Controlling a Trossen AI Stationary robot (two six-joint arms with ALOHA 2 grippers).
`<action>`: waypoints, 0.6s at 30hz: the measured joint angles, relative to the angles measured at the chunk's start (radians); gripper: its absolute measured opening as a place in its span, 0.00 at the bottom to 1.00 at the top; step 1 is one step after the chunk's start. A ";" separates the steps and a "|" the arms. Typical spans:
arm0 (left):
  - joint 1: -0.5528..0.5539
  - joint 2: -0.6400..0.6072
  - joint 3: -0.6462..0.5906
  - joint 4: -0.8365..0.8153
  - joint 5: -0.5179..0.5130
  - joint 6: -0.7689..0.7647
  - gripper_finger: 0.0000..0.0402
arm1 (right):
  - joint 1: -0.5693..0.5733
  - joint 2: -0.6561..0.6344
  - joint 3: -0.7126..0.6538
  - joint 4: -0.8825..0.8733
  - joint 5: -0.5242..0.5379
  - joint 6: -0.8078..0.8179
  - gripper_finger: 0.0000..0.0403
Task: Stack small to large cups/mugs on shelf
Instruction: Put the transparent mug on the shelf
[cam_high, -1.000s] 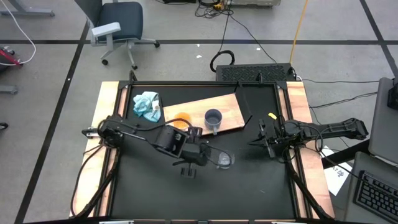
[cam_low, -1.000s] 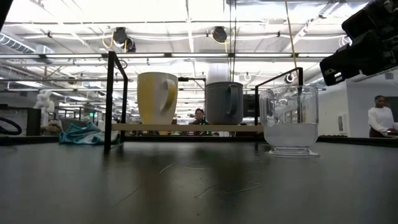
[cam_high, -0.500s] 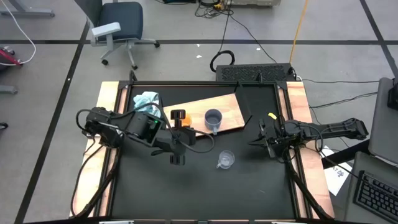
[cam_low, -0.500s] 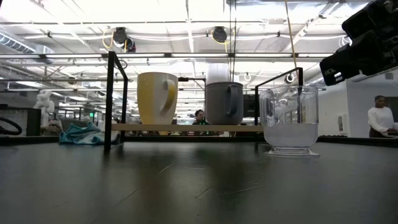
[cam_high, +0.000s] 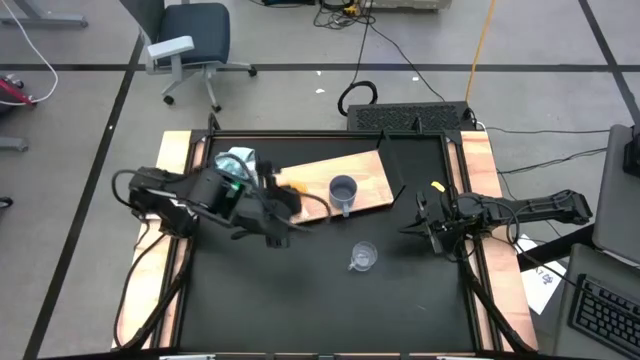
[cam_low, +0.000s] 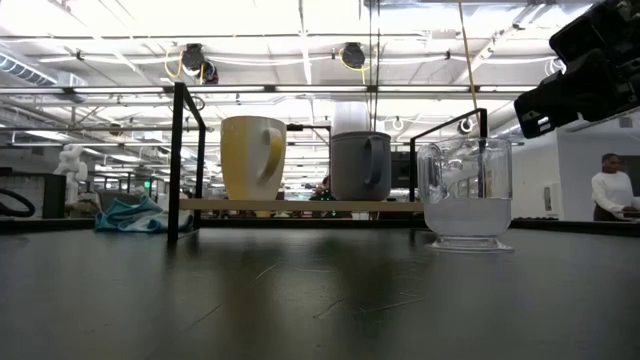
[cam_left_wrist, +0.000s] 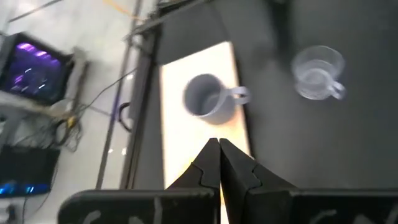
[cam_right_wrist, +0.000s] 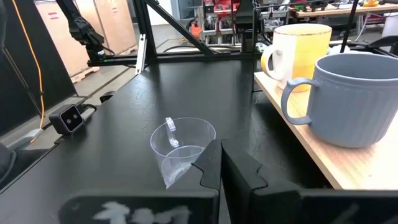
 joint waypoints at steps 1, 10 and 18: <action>0.002 -0.016 0.000 -0.013 -0.016 -0.015 0.00 | 0.000 0.000 0.000 0.000 0.000 0.002 0.00; -0.026 -0.208 -0.088 -0.097 -0.145 -0.191 0.00 | 0.000 0.000 0.000 0.000 0.000 0.001 0.00; -0.106 -0.473 -0.503 0.084 -0.247 -0.310 0.00 | 0.000 0.000 0.000 0.001 0.000 0.008 0.00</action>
